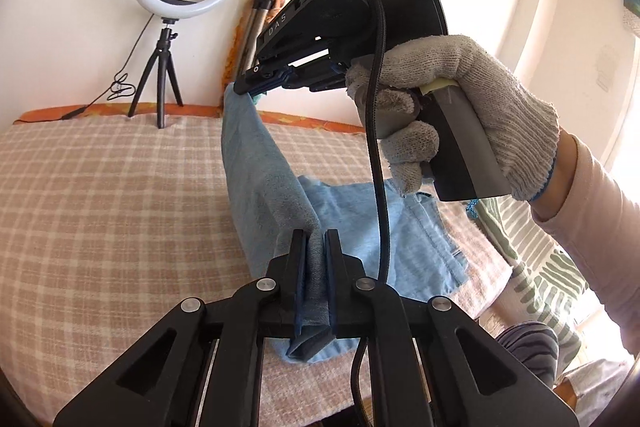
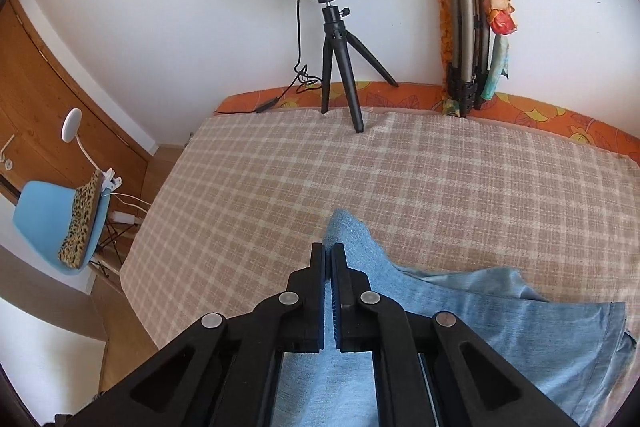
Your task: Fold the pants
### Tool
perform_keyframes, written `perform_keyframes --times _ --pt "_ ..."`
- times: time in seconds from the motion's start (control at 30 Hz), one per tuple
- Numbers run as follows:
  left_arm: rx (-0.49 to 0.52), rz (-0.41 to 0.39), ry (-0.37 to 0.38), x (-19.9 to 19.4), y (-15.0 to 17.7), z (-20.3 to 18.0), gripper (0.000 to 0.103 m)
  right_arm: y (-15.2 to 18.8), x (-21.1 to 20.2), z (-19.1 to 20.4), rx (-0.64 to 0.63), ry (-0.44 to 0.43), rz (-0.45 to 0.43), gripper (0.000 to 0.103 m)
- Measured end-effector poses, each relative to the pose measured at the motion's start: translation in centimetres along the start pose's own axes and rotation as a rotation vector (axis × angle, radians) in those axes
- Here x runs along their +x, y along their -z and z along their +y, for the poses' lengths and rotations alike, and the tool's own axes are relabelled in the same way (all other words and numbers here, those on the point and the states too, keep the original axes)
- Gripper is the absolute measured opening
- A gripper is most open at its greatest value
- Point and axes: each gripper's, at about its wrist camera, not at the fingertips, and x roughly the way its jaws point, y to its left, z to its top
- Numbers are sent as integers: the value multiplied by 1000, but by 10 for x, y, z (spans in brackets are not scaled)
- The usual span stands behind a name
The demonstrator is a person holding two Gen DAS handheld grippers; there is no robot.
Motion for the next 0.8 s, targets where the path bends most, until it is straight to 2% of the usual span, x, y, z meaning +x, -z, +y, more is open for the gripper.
perform_keyframes --times 0.23,0.47,0.63,0.8 --pt "35 16 107 26 -10 -49 5 17 -46 -65 65 41 -54 0" --pt "95 68 200 62 -16 -105 3 48 -85 -141 156 90 -98 0" --pt "111 130 258 95 -13 -134 3 67 -108 -197 234 118 -120 0" --pt "145 217 290 125 -2 -152 3 85 -106 -245 300 126 -121 0"
